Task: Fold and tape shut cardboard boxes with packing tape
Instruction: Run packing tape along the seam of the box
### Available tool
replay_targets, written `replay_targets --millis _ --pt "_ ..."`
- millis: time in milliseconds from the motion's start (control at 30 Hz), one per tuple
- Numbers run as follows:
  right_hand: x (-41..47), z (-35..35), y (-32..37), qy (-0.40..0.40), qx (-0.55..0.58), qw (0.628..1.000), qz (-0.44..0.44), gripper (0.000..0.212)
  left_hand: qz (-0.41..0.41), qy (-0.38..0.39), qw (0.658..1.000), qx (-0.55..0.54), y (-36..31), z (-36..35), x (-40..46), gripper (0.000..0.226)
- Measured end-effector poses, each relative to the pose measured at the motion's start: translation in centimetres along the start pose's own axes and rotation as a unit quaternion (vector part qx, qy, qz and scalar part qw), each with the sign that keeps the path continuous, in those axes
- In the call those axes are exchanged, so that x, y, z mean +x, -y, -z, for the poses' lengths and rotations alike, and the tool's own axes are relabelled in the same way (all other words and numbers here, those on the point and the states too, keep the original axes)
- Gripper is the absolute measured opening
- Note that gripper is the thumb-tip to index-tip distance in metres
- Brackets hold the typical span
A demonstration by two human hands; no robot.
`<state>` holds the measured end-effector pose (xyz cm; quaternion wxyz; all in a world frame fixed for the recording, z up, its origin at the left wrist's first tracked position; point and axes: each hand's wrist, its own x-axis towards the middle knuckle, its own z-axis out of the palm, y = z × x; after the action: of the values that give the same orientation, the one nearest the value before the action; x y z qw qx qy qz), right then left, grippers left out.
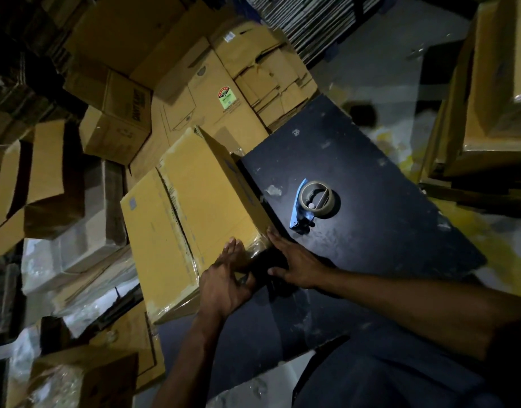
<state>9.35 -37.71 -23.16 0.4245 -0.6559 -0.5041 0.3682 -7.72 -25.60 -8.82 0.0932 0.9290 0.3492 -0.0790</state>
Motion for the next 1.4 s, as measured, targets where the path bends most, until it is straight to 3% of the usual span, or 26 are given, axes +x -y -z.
replay_targets --millis 167,367,500,567,667,767,867,967,1067,1200,1400 --pt "1.6 -0.7 0.5 -0.122 -0.029 0.992 -0.019 0.071 -0.023 0.009 0.999 -0.025 0.7 0.2 -1.6 0.086" --pt "4.3 0.2 0.3 -0.110 -0.017 0.993 -0.043 0.086 -0.021 0.029 0.999 0.010 1.6 0.4 -2.4 0.090" --pt "8.4 1.4 -0.7 -0.114 -0.001 0.993 -0.010 0.078 -0.027 0.038 0.998 0.040 2.1 1.4 -0.4 0.090" --pt "10.9 1.6 -0.5 -0.119 0.012 0.993 -0.020 0.066 -0.036 0.012 0.999 0.015 4.0 2.2 1.5 0.083" --pt "13.2 1.8 1.0 -0.162 0.039 0.985 -0.049 0.049 -0.009 -0.040 0.998 -0.036 7.0 3.7 5.3 0.054" --pt "14.0 1.7 1.8 -0.227 0.072 0.970 -0.055 0.059 -0.084 -0.078 0.993 -0.030 8.0 4.0 9.4 0.049" --pt "14.0 0.7 2.2 -0.247 0.119 0.961 -0.040 0.075 -0.159 -0.049 0.985 -0.040 9.2 2.7 13.5 0.054" --pt "13.9 -0.7 3.1 -0.249 0.163 0.955 -0.010 0.080 -0.180 -0.031 0.983 -0.031 11.0 0.7 15.7 0.052" --pt "13.5 -3.2 3.4 -0.274 0.169 0.947 0.011 0.072 -0.190 -0.064 0.979 -0.038 11.6 -0.4 15.9 0.048" --pt "12.5 -6.2 3.9 -0.298 0.169 0.939 -0.007 0.084 -0.196 -0.094 0.975 -0.054 11.7 -1.1 15.3 0.047" --pt "11.2 -9.7 3.8 -0.326 0.119 0.937 0.038 0.094 -0.197 -0.104 0.973 -0.065 11.5 -1.2 15.3 0.047"
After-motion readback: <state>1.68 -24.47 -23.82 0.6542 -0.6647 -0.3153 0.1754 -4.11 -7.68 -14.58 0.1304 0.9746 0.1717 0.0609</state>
